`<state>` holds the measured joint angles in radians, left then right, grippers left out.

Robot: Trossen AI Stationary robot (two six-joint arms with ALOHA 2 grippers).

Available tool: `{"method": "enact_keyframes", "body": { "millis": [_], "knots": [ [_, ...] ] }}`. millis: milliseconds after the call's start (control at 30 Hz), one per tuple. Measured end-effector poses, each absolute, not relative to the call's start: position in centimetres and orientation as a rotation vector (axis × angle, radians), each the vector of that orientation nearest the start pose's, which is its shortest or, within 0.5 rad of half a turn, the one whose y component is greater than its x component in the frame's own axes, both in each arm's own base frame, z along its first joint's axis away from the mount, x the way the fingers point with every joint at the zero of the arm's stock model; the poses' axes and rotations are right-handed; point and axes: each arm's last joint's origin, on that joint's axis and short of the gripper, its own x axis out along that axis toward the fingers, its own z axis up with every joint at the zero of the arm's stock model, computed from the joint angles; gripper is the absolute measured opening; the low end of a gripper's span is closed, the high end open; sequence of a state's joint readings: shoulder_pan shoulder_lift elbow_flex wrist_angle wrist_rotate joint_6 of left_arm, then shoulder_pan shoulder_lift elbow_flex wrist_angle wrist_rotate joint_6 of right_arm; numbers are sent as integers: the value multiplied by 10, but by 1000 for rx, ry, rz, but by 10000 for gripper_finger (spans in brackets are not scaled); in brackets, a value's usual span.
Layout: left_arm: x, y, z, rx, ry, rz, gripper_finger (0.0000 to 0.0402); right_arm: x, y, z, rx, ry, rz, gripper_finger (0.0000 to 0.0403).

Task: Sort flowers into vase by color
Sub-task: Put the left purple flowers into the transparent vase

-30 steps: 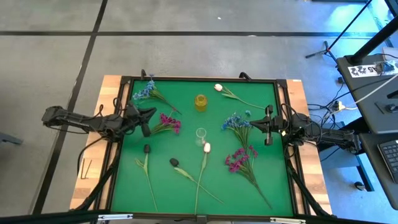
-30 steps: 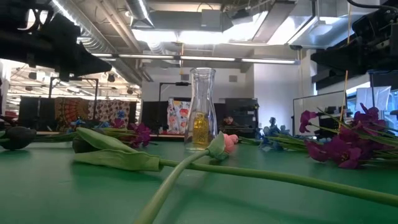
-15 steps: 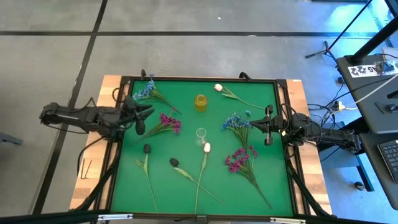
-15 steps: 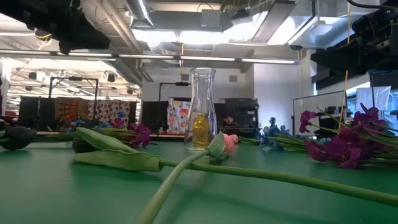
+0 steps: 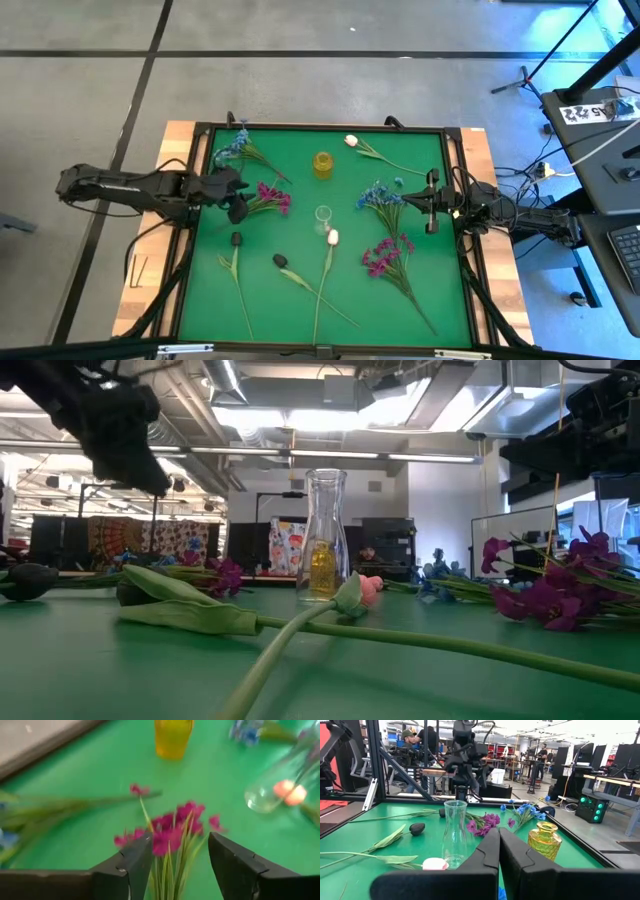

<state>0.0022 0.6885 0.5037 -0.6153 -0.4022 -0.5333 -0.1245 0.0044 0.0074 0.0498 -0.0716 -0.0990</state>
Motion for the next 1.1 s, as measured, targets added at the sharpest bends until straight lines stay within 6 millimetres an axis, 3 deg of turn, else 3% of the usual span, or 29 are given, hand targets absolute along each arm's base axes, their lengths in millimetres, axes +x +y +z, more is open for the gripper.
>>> {"method": "enact_keyframes", "body": {
  "millis": [367, 633, 1100],
  "knots": [
    [145, 16, 198, -561, 871, 524, 196, 97, -10, 170, -104, -50, -55, 3],
    [152, 23, 190, -529, 1125, 602, 196, 97, -10, 171, -104, -50, -55, 3],
    [165, 24, 175, -525, 1220, 622, 196, 97, -10, 170, -104, -50, -55, 3]
  ]
}}
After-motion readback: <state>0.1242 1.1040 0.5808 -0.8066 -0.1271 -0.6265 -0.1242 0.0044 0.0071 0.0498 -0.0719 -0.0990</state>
